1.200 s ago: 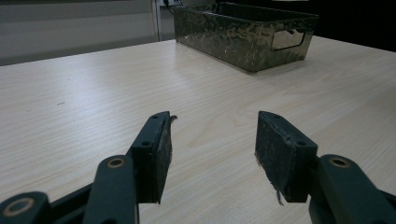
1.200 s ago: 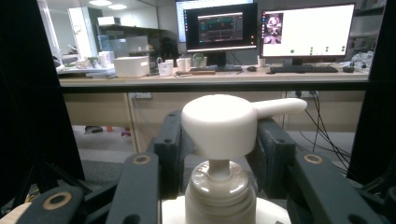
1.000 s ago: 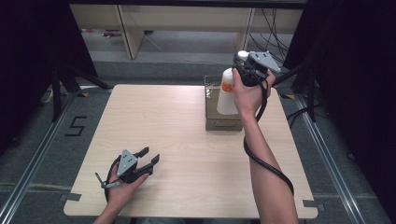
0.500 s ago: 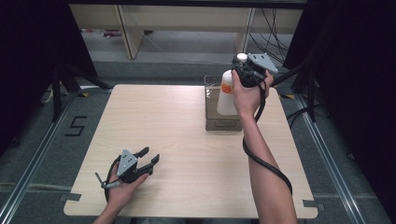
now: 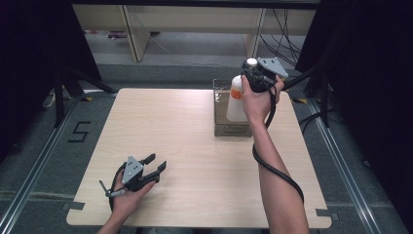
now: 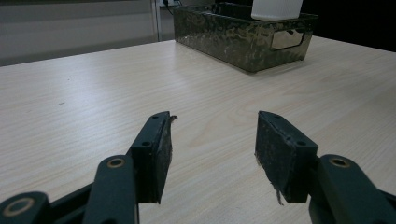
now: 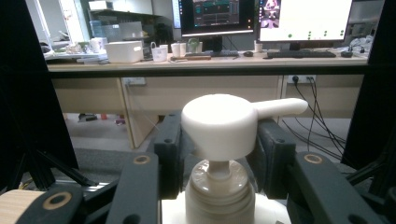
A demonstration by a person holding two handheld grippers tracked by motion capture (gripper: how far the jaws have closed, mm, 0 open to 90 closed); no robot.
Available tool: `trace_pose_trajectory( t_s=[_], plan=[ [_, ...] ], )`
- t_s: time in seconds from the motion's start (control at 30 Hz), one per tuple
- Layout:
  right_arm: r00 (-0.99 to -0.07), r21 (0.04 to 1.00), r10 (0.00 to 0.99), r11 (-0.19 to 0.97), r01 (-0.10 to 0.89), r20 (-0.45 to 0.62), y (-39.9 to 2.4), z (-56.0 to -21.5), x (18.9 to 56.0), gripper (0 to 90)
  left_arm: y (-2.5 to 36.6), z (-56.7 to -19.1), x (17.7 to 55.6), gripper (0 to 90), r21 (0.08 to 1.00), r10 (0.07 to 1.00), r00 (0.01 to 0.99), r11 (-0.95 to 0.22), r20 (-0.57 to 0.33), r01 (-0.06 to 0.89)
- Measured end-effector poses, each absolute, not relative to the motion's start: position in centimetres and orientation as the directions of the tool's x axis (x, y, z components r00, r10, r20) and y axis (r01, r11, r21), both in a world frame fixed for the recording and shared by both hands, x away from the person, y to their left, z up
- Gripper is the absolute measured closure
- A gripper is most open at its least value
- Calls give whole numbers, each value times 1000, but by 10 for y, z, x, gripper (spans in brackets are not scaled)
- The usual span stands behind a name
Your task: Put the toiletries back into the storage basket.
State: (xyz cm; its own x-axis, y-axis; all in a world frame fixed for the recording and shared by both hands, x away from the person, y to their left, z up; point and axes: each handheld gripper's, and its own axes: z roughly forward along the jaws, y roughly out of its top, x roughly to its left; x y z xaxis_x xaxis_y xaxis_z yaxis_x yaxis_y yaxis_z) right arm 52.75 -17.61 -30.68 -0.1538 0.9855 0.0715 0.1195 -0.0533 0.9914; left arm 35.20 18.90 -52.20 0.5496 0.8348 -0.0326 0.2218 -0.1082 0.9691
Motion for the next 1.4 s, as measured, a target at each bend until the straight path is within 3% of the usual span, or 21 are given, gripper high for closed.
trace_pose_trajectory(
  t_s=[1.4],
  plan=[
    [-138,983,989,-33,180,59,-180,-333,536,599,189,-522,352,454,970,834,551,-109,-31,218]
  ],
)
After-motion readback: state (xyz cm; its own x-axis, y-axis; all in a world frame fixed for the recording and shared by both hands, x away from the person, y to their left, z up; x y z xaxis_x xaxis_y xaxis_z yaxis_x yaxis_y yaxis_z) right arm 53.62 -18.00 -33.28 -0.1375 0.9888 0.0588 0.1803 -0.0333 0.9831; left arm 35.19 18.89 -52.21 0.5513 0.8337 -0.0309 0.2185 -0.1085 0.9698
